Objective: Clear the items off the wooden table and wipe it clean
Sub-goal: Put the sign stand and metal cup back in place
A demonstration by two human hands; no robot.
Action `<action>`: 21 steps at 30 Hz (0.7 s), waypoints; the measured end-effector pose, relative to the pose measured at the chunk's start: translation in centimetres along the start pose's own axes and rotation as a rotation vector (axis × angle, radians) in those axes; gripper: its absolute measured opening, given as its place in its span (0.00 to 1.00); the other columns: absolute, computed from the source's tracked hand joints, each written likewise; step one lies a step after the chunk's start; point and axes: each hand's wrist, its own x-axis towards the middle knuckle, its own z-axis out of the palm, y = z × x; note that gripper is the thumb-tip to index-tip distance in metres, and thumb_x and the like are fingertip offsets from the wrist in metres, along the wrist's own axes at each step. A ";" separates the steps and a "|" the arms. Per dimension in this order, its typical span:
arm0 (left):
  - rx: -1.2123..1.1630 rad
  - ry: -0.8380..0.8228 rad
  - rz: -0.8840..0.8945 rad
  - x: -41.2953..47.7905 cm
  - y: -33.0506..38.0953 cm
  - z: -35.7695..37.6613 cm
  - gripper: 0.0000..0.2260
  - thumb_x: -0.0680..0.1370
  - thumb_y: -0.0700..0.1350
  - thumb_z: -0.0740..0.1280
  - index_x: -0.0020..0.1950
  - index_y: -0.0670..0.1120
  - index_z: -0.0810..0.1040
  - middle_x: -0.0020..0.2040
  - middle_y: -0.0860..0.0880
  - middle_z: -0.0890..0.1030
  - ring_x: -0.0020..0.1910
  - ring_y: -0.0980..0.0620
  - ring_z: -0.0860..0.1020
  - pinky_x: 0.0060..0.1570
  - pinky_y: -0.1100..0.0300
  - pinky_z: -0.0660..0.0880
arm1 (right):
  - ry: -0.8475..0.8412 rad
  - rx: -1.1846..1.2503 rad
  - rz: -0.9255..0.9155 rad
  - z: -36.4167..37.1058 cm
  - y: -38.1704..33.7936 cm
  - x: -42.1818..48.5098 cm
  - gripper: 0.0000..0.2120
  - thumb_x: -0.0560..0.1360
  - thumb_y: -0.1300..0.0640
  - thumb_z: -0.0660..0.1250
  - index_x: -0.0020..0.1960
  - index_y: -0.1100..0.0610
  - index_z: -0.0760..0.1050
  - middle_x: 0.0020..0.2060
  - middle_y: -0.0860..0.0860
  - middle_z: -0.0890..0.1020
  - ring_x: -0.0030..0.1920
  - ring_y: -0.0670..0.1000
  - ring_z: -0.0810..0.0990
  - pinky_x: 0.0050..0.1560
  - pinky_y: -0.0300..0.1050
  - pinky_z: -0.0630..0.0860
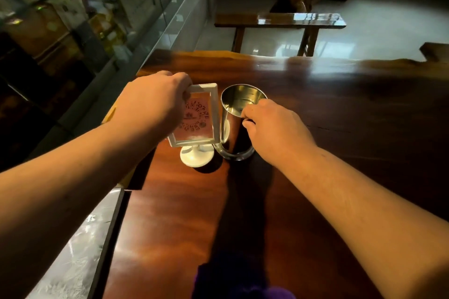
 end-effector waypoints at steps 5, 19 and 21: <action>-0.053 0.025 0.068 2.1 8.4 -0.4 0.09 0.79 0.49 0.68 0.59 0.52 0.80 0.46 0.48 0.80 0.37 0.48 0.74 0.31 0.55 0.69 | 0.008 -0.074 0.087 -4.6 7.1 -3.4 0.08 0.82 0.49 0.60 0.53 0.47 0.78 0.47 0.48 0.75 0.40 0.53 0.76 0.34 0.46 0.66; -0.199 0.047 0.248 3.6 33.3 1.9 0.11 0.80 0.50 0.69 0.62 0.52 0.80 0.50 0.47 0.82 0.38 0.50 0.72 0.27 0.59 0.64 | 0.030 -0.189 0.303 -14.5 25.3 -18.2 0.08 0.81 0.51 0.63 0.56 0.50 0.80 0.48 0.50 0.76 0.45 0.55 0.78 0.42 0.51 0.75; -0.198 0.044 0.262 3.5 35.2 2.4 0.11 0.80 0.49 0.70 0.62 0.51 0.79 0.49 0.47 0.81 0.38 0.50 0.73 0.27 0.59 0.66 | 0.029 -0.194 0.314 -14.9 26.7 -19.6 0.08 0.81 0.51 0.63 0.56 0.50 0.79 0.48 0.50 0.76 0.45 0.55 0.78 0.43 0.53 0.77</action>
